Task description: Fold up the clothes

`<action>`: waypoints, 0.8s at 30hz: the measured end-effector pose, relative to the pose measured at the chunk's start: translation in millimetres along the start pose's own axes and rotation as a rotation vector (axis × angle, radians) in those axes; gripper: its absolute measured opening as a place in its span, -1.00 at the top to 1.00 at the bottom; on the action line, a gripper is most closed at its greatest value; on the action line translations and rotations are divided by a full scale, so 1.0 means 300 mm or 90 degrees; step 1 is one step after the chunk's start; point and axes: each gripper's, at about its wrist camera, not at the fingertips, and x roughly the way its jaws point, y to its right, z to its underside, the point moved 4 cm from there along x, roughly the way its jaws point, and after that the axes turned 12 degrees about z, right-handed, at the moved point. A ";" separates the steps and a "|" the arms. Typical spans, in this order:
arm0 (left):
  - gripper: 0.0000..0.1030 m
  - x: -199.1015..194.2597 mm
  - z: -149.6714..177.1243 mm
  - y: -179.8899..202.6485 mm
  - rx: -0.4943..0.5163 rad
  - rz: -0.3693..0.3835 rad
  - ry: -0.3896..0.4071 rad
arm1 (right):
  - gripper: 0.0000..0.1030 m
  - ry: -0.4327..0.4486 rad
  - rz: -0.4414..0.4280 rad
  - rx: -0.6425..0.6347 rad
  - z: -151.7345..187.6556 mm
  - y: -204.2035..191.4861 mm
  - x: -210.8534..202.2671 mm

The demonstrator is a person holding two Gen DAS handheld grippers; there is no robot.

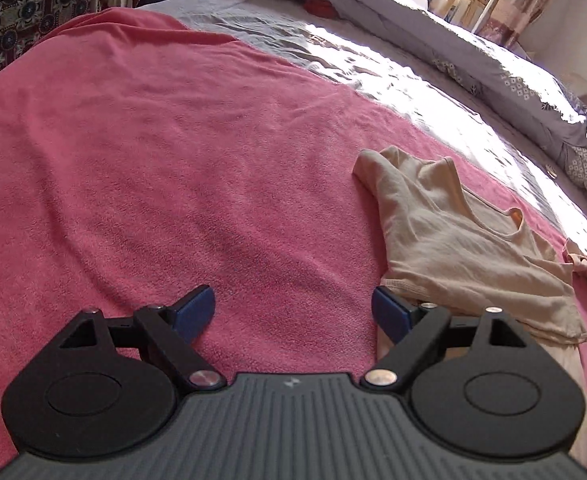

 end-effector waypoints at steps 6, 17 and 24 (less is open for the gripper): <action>-0.69 -0.234 0.176 0.029 0.014 0.071 0.004 | -0.39 -0.018 -0.029 0.017 0.113 0.026 -0.092; -0.79 -0.387 0.523 0.122 0.081 0.119 -0.068 | -0.38 -0.035 -0.084 0.007 0.184 0.012 -0.125; -0.77 -0.384 0.535 0.131 0.093 0.132 -0.061 | -0.44 -0.035 -0.083 0.009 0.212 0.007 -0.115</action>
